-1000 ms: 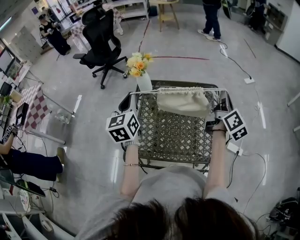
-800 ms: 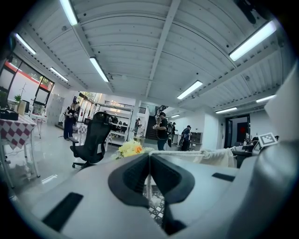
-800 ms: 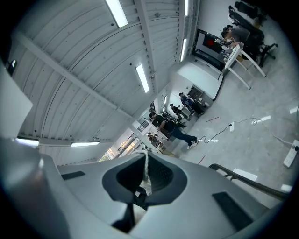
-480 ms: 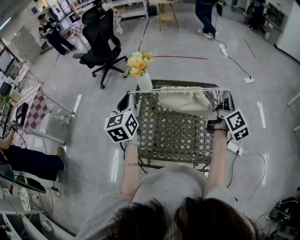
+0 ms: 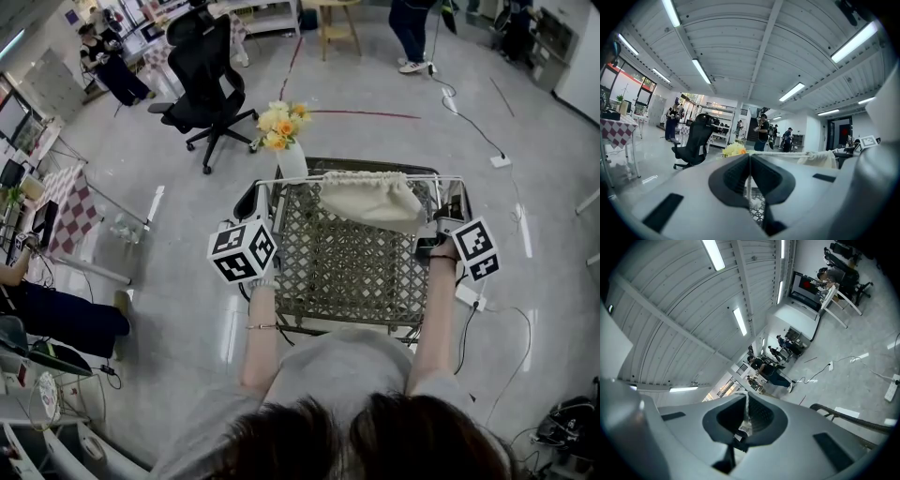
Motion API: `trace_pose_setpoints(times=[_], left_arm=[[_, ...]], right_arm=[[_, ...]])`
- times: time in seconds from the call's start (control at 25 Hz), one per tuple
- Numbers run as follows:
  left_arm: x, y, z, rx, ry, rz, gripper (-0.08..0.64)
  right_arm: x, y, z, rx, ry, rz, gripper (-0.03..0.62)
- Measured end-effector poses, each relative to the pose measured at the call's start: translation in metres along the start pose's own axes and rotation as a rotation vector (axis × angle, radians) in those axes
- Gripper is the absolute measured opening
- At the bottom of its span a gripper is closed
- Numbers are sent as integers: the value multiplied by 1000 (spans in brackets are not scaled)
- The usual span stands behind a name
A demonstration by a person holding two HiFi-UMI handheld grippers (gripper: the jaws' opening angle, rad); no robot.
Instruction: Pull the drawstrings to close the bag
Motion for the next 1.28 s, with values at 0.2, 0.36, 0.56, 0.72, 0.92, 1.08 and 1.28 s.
trace_pose_setpoints(times=[0.2,0.36,0.56,0.72,0.92,1.08,1.28], left_arm=[[-1,1,-1,2,-2,-1,31],[-4,0,-2,1,-6,-3,31],[-5,4,-2,-1,-11,-29,31],[-8,8,-5,-10,-24,-33,31],[-10,11,-8,-22,-31,-51,31],[-9,14,-9,-26,-32,-54,31],[-8,14,-10,-27,-31,-63,31]], right_arm=[[-2,0,-1,7,-5,-5,21],[-4,-1,-2,16,-10,0,21],[-5,-3,-1,19,-22,12,21],[-7,-6,-4,26,-27,18,21],[-10,-4,-3,23,-30,19,21],[-9,-6,-5,30,-35,25,21],[-10,-9,-6,35,-37,34,21]])
Point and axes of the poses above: the fingertips, and each gripper's own axes: z forward along the fingers, y to its left, x out of its underside, the point moved 3 cm from there along -z, backward along the fingers, and after that the axes turned 5 degrees about -x, right-handed, at the moved point
